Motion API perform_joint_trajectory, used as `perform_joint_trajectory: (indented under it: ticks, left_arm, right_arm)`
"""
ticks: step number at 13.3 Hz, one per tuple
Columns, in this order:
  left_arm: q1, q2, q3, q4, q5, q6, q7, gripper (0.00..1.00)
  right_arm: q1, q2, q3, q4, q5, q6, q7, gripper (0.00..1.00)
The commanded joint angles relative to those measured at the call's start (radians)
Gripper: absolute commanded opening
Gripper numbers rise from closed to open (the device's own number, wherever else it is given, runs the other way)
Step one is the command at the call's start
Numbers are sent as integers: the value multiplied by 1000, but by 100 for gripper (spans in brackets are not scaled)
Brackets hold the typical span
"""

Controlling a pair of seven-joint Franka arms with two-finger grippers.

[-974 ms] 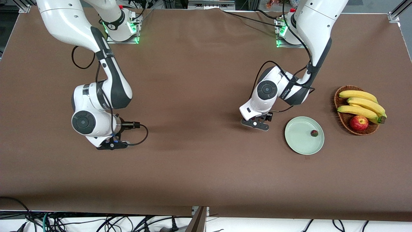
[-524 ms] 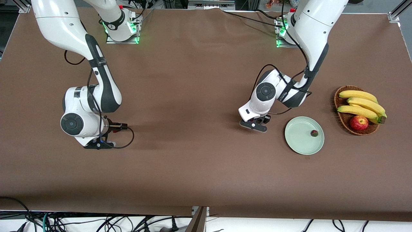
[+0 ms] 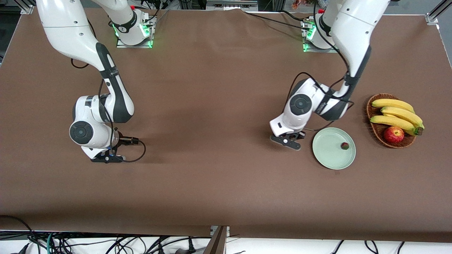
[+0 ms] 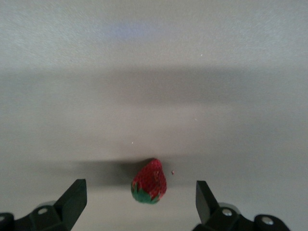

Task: Collect all strawberries into plate
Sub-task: 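Place the strawberry on the plate while the right gripper grasps the last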

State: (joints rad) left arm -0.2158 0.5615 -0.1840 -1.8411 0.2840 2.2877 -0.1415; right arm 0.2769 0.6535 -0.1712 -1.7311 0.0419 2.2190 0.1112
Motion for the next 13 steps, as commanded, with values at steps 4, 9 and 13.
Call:
perform_joint_trajectory:
  ticks: [4, 9, 13]
  left_arm:
    - [113, -23, -5, 120, 29, -218, 383, 21]
    - [248, 75, -12, 105, 12, -111, 631, 39]
    - [253, 72, -15, 103, 11, -123, 634, 100]
  right_arm:
    - [-2, 0, 1, -44, -4, 68, -12, 87]
    - [-4, 0, 1, -42, -4, 56, -82, 9]
    - [-2, -8, 6, -35, -4, 39, -85, 0]
